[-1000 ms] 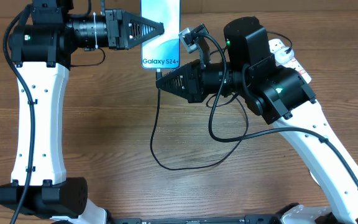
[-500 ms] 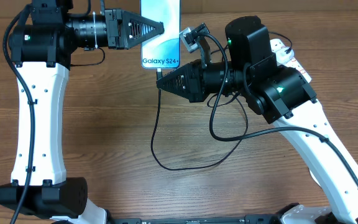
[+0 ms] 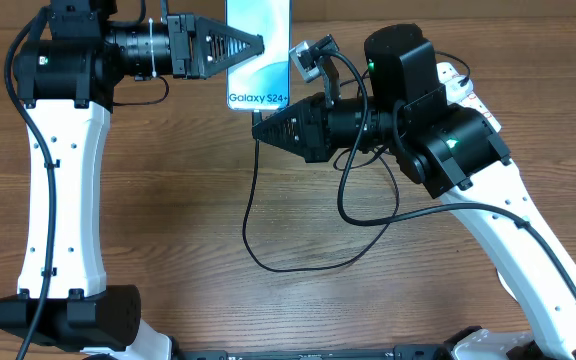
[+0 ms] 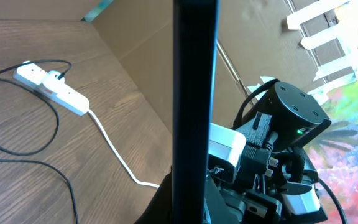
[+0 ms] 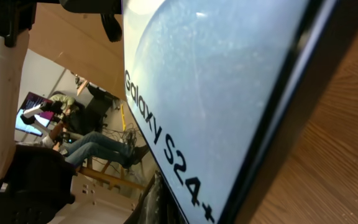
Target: Plug charger to phone and switch on socket
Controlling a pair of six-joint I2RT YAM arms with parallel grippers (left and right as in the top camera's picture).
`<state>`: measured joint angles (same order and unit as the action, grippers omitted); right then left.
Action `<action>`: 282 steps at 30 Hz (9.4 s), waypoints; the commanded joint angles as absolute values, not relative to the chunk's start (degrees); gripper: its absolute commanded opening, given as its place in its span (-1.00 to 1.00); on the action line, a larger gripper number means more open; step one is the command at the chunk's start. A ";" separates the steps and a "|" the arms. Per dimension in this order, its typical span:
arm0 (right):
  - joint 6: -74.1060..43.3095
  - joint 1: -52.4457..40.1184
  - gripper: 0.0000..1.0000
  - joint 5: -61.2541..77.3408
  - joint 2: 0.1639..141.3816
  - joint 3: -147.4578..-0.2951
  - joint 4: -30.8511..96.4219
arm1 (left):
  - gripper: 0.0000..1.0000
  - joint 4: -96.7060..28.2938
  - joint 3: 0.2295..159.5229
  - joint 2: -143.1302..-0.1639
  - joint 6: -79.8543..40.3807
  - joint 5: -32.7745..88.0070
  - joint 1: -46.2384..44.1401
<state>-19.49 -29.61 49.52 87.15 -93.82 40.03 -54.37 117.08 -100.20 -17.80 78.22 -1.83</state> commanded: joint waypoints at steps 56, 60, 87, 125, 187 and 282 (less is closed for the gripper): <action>-24.73 -31.59 -0.93 50.26 85.19 -94.89 33.65 | -0.92 -52.82 117.38 -99.77 -20.18 88.58 1.85; -25.15 -31.59 -0.93 50.26 85.19 -94.89 33.41 | -0.92 -52.82 117.38 -99.77 -20.16 88.55 1.85; -25.08 -32.47 -0.93 50.39 85.19 -94.89 33.65 | -0.92 -51.59 117.38 -99.77 -20.84 88.58 1.87; -25.08 -31.75 -0.93 52.31 85.19 -94.89 32.18 | -0.91 -50.89 117.38 -99.77 -20.80 90.04 1.87; -25.32 -30.30 -0.93 52.58 85.19 -94.89 30.79 | -0.92 -50.74 117.38 -99.77 -20.16 90.52 1.85; -34.52 -10.81 1.00 5.17 91.66 -94.08 72.18 | -0.91 -69.34 117.34 -136.94 -0.30 35.22 -13.19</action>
